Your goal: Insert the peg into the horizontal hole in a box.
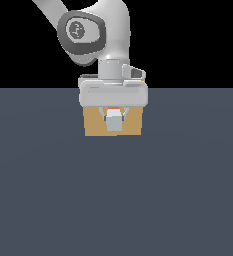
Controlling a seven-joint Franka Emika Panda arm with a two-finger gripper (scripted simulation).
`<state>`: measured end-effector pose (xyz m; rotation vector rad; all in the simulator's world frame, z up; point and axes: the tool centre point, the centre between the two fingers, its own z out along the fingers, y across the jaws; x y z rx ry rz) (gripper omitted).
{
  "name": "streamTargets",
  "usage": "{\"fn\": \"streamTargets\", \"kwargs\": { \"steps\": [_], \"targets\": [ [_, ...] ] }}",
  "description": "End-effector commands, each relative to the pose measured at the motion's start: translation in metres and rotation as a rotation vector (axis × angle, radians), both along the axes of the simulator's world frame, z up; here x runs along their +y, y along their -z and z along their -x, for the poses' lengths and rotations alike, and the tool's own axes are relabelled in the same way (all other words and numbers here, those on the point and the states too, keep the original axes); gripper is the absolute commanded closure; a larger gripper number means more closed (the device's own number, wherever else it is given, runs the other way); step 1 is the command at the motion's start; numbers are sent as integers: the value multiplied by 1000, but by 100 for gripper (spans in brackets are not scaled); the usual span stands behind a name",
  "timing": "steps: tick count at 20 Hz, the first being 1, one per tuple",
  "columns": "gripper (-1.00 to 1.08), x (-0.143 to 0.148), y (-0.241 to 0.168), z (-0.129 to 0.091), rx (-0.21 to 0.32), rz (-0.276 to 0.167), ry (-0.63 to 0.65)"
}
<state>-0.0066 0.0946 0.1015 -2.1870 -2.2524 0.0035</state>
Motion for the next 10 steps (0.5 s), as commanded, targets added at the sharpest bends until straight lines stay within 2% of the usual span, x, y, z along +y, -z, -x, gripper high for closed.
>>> {"fn": "streamTargets", "kwargs": {
  "steps": [1, 6, 10],
  "targets": [
    [108, 22, -3, 0, -5, -1, 0],
    [108, 49, -3, -1, -6, -1, 0],
    [108, 56, -3, -1, -7, -1, 0]
  ]
}}
